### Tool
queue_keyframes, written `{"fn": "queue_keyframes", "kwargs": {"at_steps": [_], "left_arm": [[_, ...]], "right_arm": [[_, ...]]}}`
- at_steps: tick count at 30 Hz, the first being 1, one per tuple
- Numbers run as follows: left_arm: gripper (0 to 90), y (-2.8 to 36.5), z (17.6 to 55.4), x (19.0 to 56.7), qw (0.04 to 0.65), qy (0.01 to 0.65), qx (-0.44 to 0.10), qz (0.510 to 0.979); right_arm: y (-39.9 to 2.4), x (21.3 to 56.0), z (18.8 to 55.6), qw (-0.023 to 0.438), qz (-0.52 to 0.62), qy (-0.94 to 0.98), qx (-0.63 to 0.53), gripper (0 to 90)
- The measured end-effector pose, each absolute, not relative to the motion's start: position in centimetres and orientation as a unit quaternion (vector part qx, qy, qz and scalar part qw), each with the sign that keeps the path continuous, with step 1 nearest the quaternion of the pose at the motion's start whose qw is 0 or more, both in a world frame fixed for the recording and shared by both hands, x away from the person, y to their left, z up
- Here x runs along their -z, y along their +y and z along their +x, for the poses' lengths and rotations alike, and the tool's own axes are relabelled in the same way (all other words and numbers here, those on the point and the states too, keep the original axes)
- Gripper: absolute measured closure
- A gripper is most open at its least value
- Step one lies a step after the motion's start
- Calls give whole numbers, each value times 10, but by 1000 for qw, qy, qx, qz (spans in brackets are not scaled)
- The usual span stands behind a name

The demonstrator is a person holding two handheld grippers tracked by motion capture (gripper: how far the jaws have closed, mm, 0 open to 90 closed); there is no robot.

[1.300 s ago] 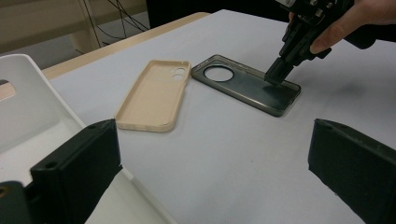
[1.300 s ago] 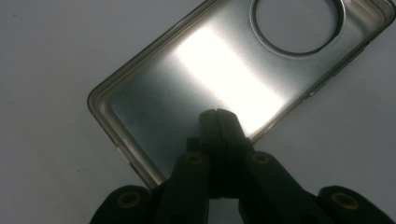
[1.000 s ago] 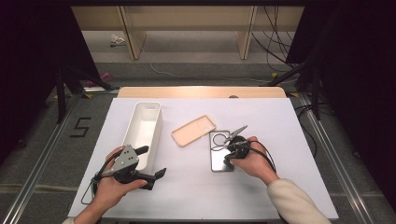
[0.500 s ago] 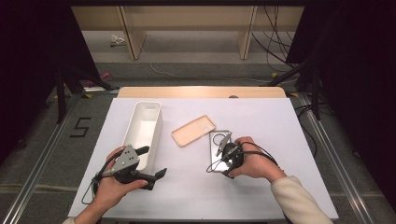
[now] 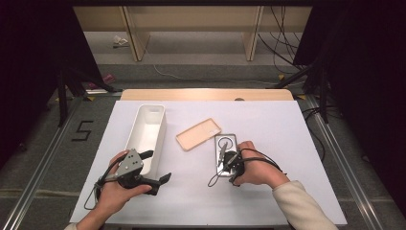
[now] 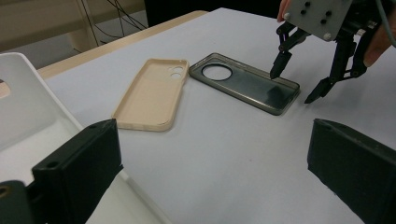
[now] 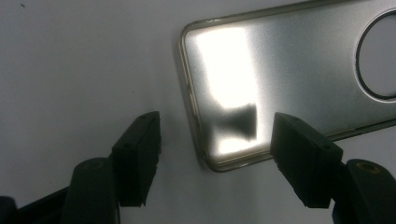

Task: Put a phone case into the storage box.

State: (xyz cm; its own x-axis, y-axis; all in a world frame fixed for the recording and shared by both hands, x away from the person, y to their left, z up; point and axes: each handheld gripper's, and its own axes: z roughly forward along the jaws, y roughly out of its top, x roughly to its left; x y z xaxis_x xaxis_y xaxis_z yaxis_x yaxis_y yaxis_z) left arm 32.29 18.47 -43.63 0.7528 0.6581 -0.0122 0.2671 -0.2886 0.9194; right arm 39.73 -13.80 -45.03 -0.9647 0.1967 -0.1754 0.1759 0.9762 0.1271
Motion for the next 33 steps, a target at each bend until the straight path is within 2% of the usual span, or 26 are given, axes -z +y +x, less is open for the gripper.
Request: {"fn": "queue_keyframes", "kwargs": {"at_steps": [19,27,33], "left_arm": [[26,184,323,437,518,296,-186,781],[28,183,323,437,517,295,-186,782],[28,183,323,437,518,294,-185,782]], "right_arm": [[-124,455,401,118,61,991,-33,421],[-119,455,400,127,45,990,-31,475],[-116,454,397,120,34,992,-19,562]]}}
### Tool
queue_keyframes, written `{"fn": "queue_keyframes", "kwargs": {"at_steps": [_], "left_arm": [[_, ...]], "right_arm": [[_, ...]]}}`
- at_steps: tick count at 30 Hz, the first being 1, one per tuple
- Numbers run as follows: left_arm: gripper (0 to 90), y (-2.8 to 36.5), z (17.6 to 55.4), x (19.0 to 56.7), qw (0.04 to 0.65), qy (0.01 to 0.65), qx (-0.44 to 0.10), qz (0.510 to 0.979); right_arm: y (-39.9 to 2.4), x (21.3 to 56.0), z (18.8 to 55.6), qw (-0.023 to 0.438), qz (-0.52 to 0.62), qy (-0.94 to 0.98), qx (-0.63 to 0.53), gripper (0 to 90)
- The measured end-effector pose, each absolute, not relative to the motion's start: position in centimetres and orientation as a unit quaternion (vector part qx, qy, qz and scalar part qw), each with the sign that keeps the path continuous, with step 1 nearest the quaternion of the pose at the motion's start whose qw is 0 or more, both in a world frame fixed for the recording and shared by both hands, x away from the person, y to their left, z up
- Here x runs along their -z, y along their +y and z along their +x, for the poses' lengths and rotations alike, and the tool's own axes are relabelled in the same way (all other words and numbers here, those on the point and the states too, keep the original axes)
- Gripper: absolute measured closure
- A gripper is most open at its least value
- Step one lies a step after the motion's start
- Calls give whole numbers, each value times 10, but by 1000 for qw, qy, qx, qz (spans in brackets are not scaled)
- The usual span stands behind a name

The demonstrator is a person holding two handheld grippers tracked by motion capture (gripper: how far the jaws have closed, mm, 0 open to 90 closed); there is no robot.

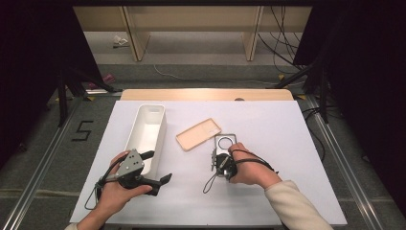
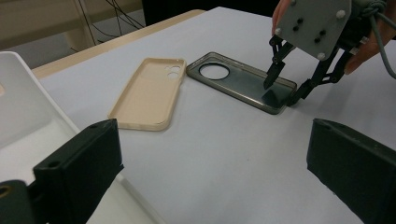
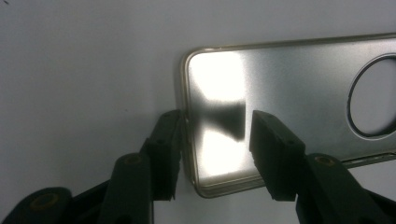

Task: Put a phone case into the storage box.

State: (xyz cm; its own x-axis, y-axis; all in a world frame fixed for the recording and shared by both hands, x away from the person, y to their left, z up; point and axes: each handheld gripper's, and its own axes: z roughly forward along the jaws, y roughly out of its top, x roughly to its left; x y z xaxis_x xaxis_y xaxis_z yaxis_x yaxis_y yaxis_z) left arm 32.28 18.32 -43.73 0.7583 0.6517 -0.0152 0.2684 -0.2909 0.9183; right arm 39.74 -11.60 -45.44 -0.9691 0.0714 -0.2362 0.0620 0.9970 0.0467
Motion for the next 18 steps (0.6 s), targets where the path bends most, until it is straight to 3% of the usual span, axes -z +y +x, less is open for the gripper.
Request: {"fn": "queue_keyframes", "kwargs": {"at_steps": [7,18], "left_arm": [[30,183,323,437,517,294,-185,783],[36,183,323,437,517,294,-186,783]], "right_arm": [[-115,455,395,104,23,994,-17,692],[-114,455,395,84,19,996,-15,822]]}}
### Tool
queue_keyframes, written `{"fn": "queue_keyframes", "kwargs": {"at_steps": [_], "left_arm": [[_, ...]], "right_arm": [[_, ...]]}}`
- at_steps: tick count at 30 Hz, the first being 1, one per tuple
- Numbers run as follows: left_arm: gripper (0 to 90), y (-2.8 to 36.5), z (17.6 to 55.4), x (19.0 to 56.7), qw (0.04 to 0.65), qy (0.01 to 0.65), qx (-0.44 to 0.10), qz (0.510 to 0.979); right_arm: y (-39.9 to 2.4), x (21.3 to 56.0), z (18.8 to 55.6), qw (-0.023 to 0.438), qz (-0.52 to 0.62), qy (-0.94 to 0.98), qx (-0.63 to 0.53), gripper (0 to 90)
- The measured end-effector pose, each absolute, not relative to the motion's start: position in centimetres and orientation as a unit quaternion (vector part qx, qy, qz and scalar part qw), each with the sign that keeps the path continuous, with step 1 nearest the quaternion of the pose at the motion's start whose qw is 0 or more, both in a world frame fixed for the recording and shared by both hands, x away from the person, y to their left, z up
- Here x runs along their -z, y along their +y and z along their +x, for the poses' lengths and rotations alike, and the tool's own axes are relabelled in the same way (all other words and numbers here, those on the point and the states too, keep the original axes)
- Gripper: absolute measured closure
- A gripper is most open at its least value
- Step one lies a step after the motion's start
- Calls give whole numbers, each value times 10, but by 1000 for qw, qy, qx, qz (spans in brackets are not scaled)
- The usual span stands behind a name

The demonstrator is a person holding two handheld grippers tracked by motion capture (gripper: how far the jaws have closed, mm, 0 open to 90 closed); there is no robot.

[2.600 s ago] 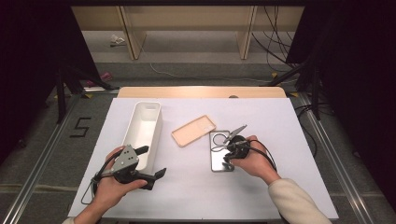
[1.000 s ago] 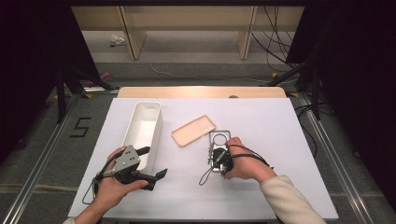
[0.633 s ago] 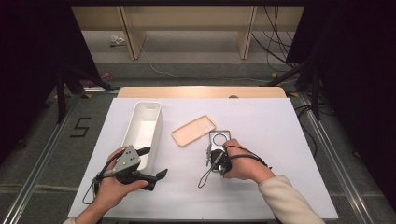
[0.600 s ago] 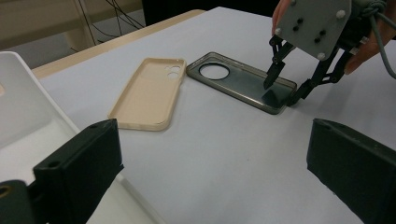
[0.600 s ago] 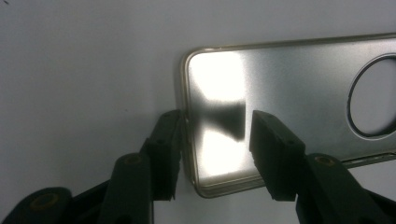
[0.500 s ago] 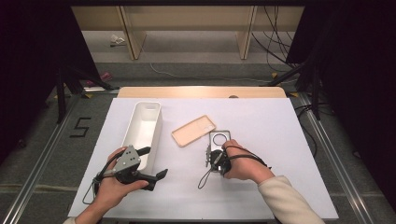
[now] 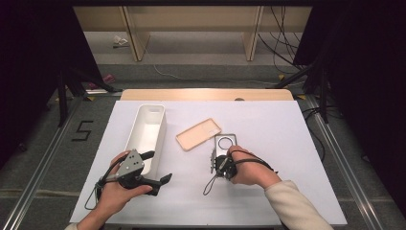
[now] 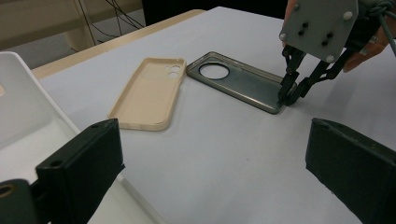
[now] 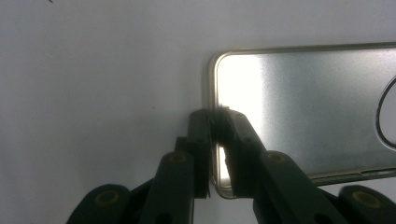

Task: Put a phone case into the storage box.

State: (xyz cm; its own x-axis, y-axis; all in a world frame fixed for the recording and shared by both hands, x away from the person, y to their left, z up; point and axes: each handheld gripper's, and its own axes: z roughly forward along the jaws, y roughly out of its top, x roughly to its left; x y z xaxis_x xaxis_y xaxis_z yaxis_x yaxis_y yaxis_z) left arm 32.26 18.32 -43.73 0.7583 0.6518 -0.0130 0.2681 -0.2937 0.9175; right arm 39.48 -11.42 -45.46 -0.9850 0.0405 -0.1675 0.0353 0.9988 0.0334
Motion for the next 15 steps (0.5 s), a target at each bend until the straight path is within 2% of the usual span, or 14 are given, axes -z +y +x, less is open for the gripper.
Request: {"fn": "queue_keyframes", "kwargs": {"at_steps": [15], "left_arm": [[40,183,322,437,516,292,-186,783]], "right_arm": [[-114,454,395,80,15,997,-17,883]]}}
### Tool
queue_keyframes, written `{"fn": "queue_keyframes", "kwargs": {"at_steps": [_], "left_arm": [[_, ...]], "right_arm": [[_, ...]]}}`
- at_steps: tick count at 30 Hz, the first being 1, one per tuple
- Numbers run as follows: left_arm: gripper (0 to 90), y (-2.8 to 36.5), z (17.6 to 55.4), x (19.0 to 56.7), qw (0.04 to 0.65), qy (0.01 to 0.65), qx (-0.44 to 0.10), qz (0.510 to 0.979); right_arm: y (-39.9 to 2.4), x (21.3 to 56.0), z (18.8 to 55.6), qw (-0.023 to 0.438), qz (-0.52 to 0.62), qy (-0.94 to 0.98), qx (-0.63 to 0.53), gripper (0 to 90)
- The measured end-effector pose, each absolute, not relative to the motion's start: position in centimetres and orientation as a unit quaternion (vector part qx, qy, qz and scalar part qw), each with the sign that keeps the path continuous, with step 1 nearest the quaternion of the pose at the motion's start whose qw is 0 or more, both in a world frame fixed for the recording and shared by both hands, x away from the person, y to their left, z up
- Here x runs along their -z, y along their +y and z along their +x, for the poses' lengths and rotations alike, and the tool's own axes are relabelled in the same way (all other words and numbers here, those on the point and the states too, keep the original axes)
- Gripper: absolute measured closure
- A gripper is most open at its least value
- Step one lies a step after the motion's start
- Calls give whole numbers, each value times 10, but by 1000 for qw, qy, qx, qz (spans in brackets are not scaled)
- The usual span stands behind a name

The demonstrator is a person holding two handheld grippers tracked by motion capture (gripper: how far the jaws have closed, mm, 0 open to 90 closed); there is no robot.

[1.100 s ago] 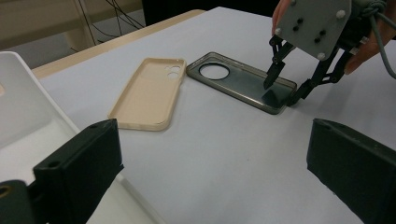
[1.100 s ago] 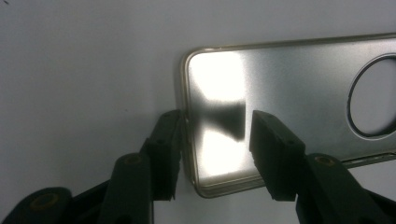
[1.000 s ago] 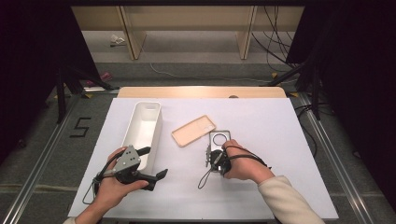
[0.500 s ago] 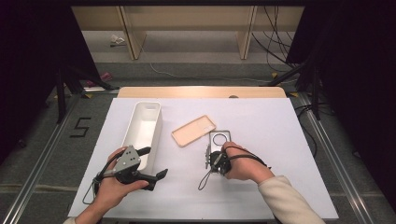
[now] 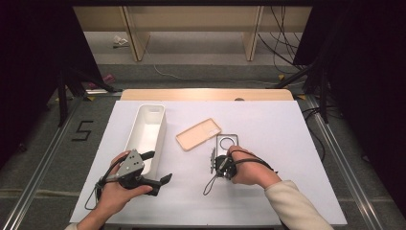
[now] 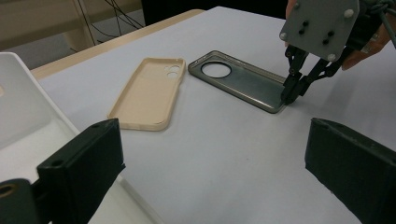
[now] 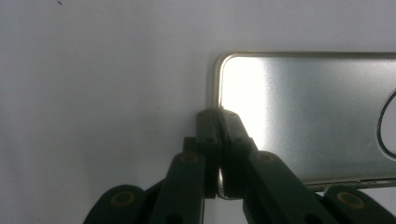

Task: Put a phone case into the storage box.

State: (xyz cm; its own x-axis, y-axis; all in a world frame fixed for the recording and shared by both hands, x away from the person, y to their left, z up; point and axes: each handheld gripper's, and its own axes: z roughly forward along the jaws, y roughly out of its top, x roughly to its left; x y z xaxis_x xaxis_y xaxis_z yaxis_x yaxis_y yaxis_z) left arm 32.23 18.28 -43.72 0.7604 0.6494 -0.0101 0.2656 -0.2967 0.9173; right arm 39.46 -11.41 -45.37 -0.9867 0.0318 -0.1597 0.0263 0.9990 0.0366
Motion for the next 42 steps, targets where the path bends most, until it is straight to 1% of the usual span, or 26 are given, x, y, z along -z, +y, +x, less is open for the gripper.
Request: {"fn": "queue_keyframes", "kwargs": {"at_steps": [7,16,29,31,37,42], "left_arm": [[42,183,322,437,517,292,-185,783],[47,183,322,437,517,293,-185,783],[53,183,322,437,516,292,-186,783],[54,183,322,437,516,292,-187,783],[54,184,322,437,517,294,-187,782],[55,184,322,437,517,294,-187,782]], "right_arm": [[-115,451,394,77,18,997,-18,888],[-122,445,394,77,24,996,-45,893],[-138,438,389,71,36,991,-107,893],[-140,436,386,79,38,990,-114,893],[-143,433,383,77,41,986,-144,893],[-149,432,380,84,52,978,-186,894]]}}
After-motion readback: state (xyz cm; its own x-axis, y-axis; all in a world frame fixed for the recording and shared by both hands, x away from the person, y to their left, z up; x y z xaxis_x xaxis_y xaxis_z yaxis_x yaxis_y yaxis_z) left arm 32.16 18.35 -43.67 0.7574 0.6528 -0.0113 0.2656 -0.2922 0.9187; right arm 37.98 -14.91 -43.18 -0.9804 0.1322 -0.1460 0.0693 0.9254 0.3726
